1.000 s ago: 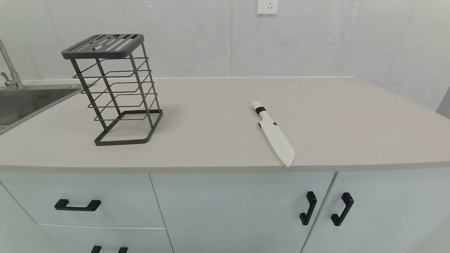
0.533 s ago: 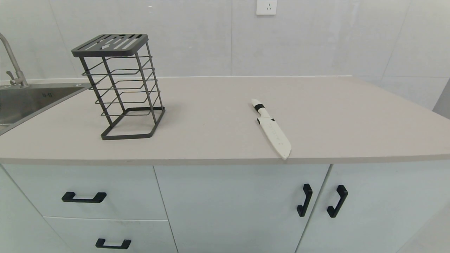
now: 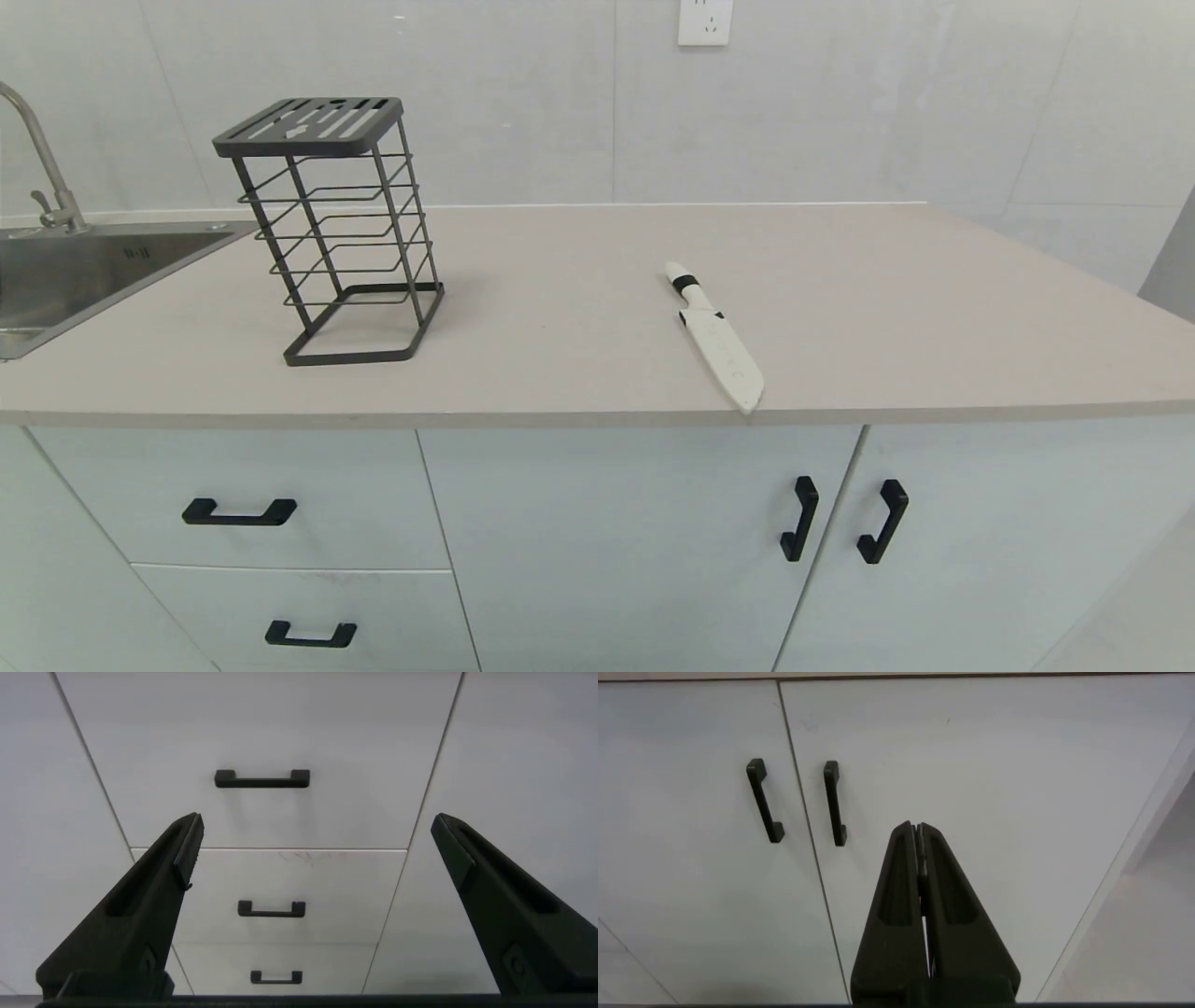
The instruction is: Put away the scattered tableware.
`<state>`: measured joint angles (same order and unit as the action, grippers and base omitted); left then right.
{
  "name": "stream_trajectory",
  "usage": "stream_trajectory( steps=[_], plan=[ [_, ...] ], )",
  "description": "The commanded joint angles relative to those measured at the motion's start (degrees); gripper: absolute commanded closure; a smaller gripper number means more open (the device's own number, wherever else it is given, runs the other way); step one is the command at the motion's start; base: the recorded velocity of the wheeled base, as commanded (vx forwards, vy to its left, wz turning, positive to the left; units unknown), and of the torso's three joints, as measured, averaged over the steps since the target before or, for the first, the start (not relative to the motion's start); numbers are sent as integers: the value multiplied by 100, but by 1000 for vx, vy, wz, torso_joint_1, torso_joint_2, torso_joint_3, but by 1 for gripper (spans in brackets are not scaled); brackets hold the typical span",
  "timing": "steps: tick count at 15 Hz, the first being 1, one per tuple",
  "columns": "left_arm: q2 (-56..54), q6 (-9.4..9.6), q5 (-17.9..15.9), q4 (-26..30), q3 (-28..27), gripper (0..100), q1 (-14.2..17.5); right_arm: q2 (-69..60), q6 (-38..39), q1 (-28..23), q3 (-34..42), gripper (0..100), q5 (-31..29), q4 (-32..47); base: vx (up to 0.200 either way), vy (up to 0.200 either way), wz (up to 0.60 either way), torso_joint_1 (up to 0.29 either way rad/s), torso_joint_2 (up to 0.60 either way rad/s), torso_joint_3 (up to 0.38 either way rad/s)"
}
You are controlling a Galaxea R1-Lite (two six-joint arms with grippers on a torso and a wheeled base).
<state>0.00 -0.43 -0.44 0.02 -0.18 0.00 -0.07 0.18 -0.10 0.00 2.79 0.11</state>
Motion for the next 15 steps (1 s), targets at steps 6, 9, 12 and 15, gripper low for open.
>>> stream_trajectory(
  steps=[6, 9, 12, 15],
  plan=[
    [0, -1, 0, -2, 1, 0, 0, 7, 8, 1, 0, 100, 2, -2, 0, 0, 0, 177, -426, -248],
    [0, -1, 0, -2, 1, 0, 0, 7, -1, 1, 0, 100, 2, -2, 0, 0, 0, 224, -483, -269],
    [0, -1, 0, -2, 1, 0, 0, 7, -1, 1, 0, 100, 2, -2, 0, 0, 0, 224, -505, -276],
    [0, -1, 0, -2, 1, 0, 0, 7, 8, 1, 0, 100, 2, -2, 0, 0, 0, 238, -518, -276]
  ],
)
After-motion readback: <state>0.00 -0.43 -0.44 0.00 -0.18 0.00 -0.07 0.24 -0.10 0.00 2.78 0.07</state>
